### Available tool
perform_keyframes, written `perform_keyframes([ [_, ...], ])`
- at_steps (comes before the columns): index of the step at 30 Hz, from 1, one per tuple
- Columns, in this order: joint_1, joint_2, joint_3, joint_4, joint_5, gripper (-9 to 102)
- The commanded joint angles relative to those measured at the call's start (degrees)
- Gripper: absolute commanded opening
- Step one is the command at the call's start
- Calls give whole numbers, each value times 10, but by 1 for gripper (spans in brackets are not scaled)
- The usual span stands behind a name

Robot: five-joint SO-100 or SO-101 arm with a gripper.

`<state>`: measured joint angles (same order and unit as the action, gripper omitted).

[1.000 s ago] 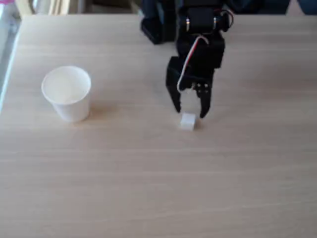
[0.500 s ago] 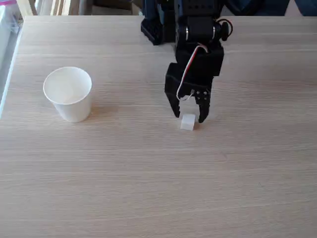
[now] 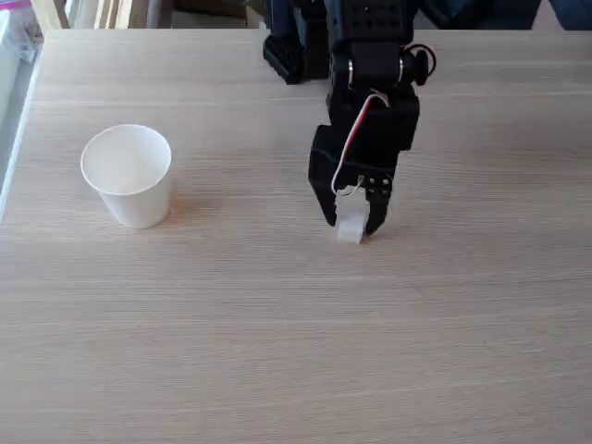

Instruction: Grasp a block and put it in the bin.

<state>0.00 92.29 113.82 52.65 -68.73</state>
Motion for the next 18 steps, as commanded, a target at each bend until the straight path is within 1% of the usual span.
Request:
perform_keyframes([
  [1,6,10,-11,4,-5,4],
  [2,7,12,-9,4,-5,0],
  [10,36,97,12,-15,-8,0],
  [13,62,160,11,-15,-11,0],
  [18,131,265,15,-29,-50,0],
])
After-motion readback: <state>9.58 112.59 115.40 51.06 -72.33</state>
